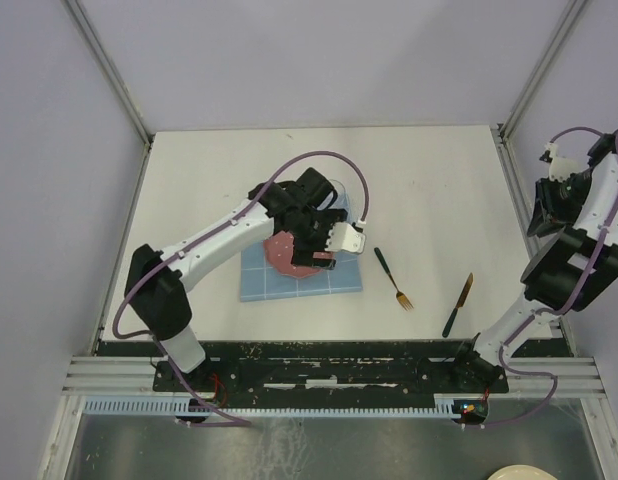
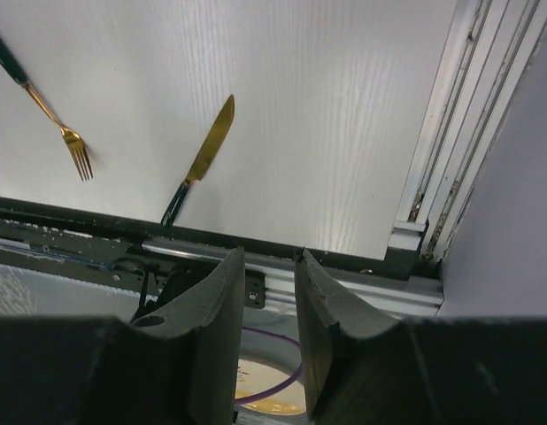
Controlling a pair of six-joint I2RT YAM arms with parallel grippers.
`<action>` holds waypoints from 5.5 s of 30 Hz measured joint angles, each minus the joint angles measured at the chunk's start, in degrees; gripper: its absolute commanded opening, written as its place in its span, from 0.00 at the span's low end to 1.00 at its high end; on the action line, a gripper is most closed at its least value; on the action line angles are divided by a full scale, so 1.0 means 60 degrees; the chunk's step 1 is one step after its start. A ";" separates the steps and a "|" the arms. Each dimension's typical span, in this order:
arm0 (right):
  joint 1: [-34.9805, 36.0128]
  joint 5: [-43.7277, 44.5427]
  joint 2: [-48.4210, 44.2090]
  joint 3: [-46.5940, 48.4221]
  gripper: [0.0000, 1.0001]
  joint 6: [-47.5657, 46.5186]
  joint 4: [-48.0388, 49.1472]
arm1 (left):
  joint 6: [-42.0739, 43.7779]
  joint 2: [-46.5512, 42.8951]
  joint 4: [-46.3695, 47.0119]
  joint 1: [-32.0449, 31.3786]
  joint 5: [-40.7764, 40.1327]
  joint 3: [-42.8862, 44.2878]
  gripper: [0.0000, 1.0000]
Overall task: Set the dinner table for one person
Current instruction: Pick up the fork at the center of the board, then place the fork on the napkin.
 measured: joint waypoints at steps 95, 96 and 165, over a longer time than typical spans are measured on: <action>-0.2805 -0.0539 -0.2328 -0.1792 0.34 -0.0576 -0.0091 | 0.6841 0.7242 -0.2036 -0.1639 0.2269 0.5472 0.34; -0.2805 -0.0539 -0.2335 -0.1792 0.34 -0.0576 -0.0091 | 0.6838 0.7329 -0.2164 -0.1657 0.2255 0.5632 0.30; -0.2809 -0.1967 -0.1082 -0.0820 0.31 0.0820 -0.0095 | -0.7978 0.1362 -0.0831 0.1530 -0.4841 0.2881 0.03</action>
